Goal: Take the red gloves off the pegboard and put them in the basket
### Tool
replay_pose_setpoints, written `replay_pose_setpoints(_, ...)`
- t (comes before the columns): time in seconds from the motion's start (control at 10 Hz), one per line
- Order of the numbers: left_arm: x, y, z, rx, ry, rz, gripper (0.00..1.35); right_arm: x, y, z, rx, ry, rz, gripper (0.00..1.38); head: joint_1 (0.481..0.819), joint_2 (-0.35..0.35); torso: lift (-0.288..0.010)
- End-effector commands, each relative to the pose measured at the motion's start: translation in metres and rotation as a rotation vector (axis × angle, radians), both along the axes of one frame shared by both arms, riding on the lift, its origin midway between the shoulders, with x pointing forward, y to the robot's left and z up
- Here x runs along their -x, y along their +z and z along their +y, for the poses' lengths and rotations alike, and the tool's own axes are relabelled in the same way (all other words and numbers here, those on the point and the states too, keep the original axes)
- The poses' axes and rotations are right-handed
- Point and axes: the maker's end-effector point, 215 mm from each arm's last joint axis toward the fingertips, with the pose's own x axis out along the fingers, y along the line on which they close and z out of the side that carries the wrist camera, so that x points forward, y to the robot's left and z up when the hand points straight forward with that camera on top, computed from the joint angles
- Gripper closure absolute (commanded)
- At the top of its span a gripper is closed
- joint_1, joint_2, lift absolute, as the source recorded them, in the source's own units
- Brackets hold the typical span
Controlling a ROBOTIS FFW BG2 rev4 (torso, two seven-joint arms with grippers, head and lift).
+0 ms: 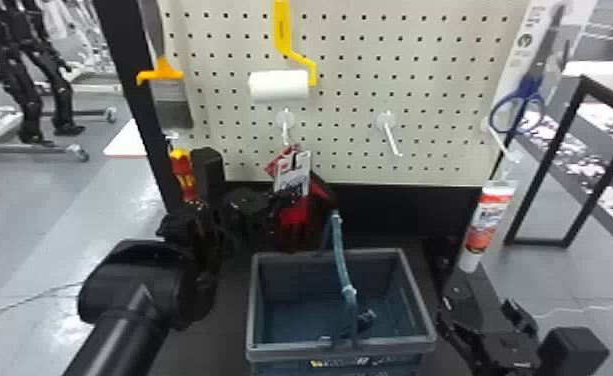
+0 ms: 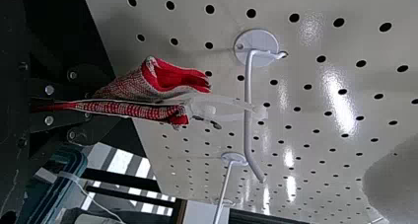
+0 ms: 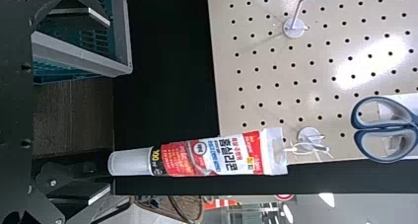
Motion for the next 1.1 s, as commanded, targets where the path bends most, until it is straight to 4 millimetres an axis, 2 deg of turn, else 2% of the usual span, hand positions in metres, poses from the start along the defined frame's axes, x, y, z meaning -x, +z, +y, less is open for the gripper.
replay_pose_setpoints(0.0,0.000,0.001,0.000,0.000,-0.001,-0.003,1.22,-0.001,-0.001,-0.001,0.003,0.004,0.008,0.14,0.549,0.000,-0.100)
replay_pose_setpoints(0.5,0.000,0.001,0.000,0.002,-0.001,-0.004,1.22,-0.001,0.000,0.000,0.021,0.007,0.010,0.14,0.549,0.000,-0.100)
replay_pose_setpoints(0.8,0.006,0.022,-0.007,0.013,-0.010,-0.053,1.22,-0.001,0.000,0.000,0.021,0.008,0.010,0.14,0.549,0.000,-0.100)
replay_pose_setpoints(1.0,0.020,0.042,-0.018,0.067,0.019,-0.086,1.22,-0.001,0.000,0.000,0.020,0.008,0.011,0.14,0.549,0.000,-0.100)
